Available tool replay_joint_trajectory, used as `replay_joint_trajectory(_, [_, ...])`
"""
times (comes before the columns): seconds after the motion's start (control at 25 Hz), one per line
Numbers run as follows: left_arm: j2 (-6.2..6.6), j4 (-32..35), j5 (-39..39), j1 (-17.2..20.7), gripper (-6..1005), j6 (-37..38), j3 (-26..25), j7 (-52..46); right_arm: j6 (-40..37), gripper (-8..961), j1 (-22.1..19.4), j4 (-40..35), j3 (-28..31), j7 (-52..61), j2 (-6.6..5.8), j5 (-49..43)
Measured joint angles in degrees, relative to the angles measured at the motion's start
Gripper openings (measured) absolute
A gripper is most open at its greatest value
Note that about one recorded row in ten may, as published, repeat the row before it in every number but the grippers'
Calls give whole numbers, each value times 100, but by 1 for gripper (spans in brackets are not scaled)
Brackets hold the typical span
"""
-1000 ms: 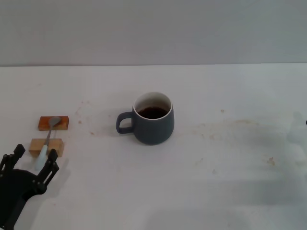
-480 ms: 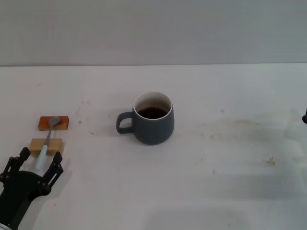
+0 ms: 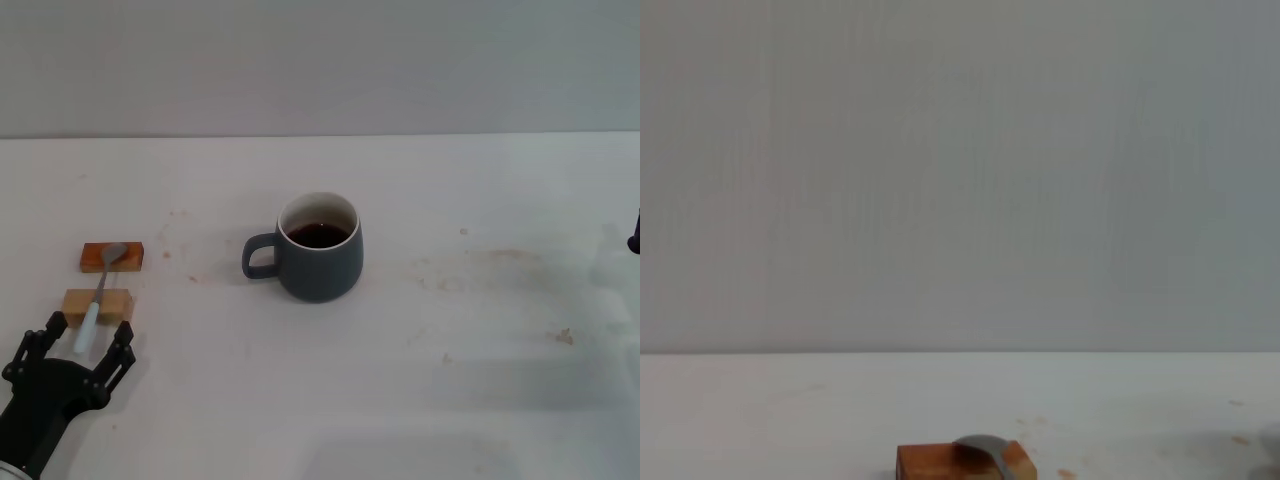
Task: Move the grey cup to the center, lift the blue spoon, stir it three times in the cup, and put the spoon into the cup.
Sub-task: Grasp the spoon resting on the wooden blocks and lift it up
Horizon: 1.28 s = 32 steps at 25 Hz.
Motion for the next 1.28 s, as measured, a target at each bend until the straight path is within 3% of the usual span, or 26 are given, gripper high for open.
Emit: replay_joint_trajectory(1.28, [-8, -92, -261, 41, 800, -151, 62, 77, 56, -2, 32, -86, -6, 0, -9, -14])
